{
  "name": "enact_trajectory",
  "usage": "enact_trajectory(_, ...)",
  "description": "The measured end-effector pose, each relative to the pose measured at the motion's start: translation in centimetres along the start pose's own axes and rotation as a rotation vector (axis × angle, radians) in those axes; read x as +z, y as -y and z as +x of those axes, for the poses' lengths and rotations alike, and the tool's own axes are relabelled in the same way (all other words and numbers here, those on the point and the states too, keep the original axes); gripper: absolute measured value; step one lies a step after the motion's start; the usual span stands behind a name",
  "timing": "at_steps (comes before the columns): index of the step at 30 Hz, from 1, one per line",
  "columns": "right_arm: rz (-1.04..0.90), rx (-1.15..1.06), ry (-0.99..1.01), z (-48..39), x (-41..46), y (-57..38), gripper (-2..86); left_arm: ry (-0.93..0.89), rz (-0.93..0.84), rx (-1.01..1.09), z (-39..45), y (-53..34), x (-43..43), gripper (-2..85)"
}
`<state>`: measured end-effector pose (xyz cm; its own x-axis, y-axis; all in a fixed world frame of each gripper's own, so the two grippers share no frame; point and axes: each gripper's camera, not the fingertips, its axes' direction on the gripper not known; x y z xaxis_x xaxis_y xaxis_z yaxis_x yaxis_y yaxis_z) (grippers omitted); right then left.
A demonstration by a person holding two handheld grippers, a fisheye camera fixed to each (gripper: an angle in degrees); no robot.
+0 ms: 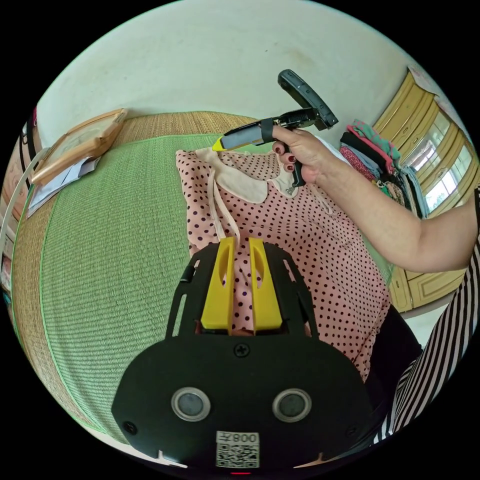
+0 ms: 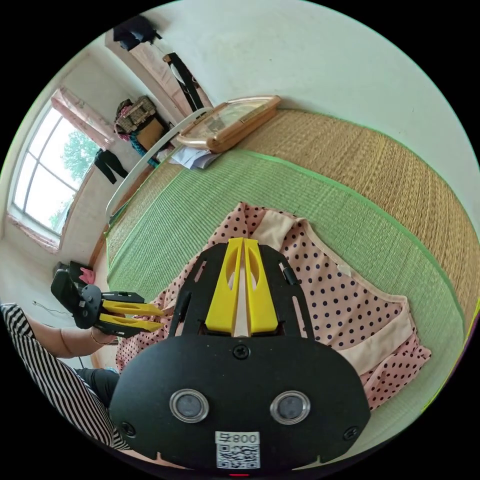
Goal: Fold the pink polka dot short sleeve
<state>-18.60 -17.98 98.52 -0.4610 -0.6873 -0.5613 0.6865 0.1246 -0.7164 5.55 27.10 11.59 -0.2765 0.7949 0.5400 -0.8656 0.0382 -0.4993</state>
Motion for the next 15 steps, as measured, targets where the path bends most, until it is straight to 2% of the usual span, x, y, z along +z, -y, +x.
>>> enact_trajectory(4, -0.011, -0.070, 0.008, -2.0, 1.1, 0.2, 0.2, -0.019, 0.024, -0.034, -0.1, -0.6, 0.0, 4.3)
enact_trajectory(9, -0.126, -0.073, -0.022, -2.1, 5.5, 1.4, 0.2, 0.047, -0.061, -0.081, -0.7, -0.8, 1.8, 2.3)
enact_trajectory(15, -0.120, -0.075, -0.018, -1.8, 5.2, 2.1, 0.1, 0.061, -0.062, -0.089, -1.4, -0.9, 2.3, 1.3)
